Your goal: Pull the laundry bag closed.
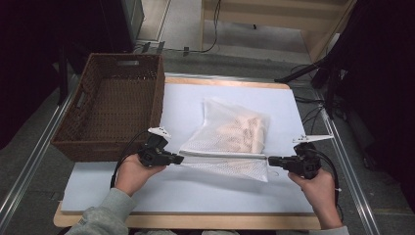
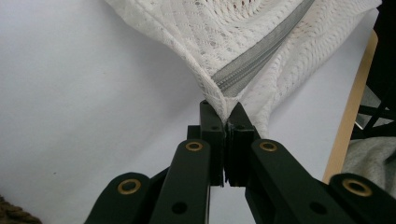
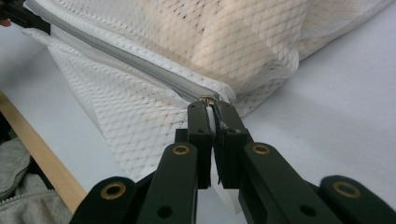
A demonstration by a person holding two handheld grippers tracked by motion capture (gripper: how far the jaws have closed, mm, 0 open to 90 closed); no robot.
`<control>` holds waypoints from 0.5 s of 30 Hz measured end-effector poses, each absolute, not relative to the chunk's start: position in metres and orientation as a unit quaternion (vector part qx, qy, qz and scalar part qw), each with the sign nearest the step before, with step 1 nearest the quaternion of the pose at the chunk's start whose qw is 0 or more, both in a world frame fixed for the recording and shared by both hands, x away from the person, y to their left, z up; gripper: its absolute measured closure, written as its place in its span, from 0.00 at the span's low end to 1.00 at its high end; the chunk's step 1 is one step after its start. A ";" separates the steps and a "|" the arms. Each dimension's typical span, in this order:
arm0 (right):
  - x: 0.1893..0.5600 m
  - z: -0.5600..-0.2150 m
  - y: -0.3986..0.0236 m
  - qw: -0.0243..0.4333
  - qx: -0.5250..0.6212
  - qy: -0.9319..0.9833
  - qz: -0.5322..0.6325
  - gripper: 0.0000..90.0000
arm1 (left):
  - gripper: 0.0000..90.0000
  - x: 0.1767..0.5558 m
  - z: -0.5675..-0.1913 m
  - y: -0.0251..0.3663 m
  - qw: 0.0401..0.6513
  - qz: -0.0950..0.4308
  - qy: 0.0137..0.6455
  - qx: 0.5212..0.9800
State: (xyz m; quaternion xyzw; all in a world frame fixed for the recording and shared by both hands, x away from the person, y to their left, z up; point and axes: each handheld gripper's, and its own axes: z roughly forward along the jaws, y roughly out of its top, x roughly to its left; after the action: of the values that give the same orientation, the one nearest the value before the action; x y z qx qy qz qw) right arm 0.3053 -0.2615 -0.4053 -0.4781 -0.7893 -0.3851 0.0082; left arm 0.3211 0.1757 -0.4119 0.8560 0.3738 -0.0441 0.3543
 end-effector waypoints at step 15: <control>0.316 -0.413 -0.271 -0.035 -0.512 -0.780 -0.358 0.97 | 0.98 0.311 -0.435 0.145 0.345 -0.071 0.359 0.864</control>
State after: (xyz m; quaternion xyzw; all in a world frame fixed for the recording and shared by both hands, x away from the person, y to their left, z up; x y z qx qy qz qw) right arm 0.3164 -0.2712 -0.4131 -0.5117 -0.7800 -0.3584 -0.0353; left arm 0.3114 0.1448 -0.4345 0.8643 0.3591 -0.0712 0.3449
